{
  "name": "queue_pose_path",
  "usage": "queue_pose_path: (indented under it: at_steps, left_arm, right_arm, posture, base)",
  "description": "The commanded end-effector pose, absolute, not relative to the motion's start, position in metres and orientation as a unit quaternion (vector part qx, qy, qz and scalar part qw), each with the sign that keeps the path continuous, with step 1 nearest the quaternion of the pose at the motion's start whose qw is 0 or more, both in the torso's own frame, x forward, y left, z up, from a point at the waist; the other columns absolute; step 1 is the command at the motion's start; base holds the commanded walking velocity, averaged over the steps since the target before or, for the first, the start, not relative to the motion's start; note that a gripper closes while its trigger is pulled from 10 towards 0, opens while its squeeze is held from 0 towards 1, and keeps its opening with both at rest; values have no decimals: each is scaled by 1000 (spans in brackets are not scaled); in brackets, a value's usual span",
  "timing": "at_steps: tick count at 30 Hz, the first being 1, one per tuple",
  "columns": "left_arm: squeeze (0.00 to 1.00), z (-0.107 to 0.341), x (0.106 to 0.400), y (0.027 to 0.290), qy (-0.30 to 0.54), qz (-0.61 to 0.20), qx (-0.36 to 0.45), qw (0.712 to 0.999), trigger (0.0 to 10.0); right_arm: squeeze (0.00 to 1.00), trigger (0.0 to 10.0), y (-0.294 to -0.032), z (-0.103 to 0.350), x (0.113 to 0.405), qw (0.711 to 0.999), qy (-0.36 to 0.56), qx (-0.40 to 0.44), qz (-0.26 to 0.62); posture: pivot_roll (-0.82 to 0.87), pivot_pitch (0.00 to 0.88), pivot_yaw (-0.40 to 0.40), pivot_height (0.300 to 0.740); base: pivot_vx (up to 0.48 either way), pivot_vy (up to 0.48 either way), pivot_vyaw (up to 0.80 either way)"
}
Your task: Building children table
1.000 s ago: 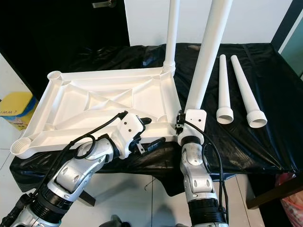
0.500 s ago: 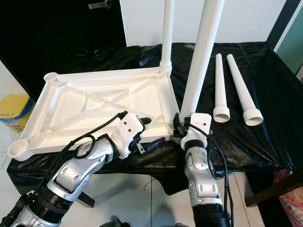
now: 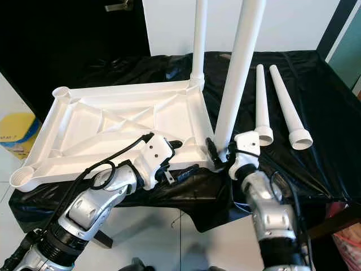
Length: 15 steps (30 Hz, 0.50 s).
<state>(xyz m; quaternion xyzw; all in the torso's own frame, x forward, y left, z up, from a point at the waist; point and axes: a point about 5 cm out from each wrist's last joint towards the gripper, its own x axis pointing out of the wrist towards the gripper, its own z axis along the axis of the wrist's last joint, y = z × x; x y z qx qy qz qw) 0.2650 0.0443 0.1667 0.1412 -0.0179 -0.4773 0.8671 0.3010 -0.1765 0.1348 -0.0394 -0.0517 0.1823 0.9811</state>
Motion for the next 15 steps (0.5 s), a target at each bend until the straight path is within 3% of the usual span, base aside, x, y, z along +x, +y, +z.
queue_pose_path:
  at_steps: [1, 8, 9, 10, 11, 15]
  left_arm:
    - [0, 164, 262, 42, -9, -516, 145, 844, 10000]
    - [0, 165, 262, 43, -10, -517, 146, 844, 10000]
    - [0, 166, 263, 43, -11, -517, 146, 843, 10000]
    - [0, 166, 263, 43, -11, -517, 146, 843, 10000]
    - [0, 167, 264, 43, -12, -518, 147, 843, 10000]
    - [0, 169, 266, 41, -15, -521, 148, 840, 10000]
  right_arm:
    - [0, 10000, -171, 130, 304, 972, -40, -45, 225]
    - [0, 10000, -167, 128, 309, 964, -30, -58, 256]
    - [0, 3804, -167, 127, 311, 963, -27, -63, 262]
    - [0, 3804, -167, 127, 311, 963, -27, -63, 262]
    - [0, 0, -168, 126, 314, 962, -23, -66, 265]
    - [0, 0, -172, 124, 316, 963, -18, -68, 260]
  posture:
    - [-54, 49, 40, 740]
    - [-56, 50, 48, 740]
    - [-58, 51, 52, 740]
    - [-58, 51, 52, 740]
    - [-65, 54, 58, 740]
    - [-66, 49, 58, 740]
  base:
    - [0, 0, 0]
    - [0, 0, 0]
    - [0, 0, 0]
    - [0, 0, 0]
    - [0, 0, 0]
    - [0, 0, 0]
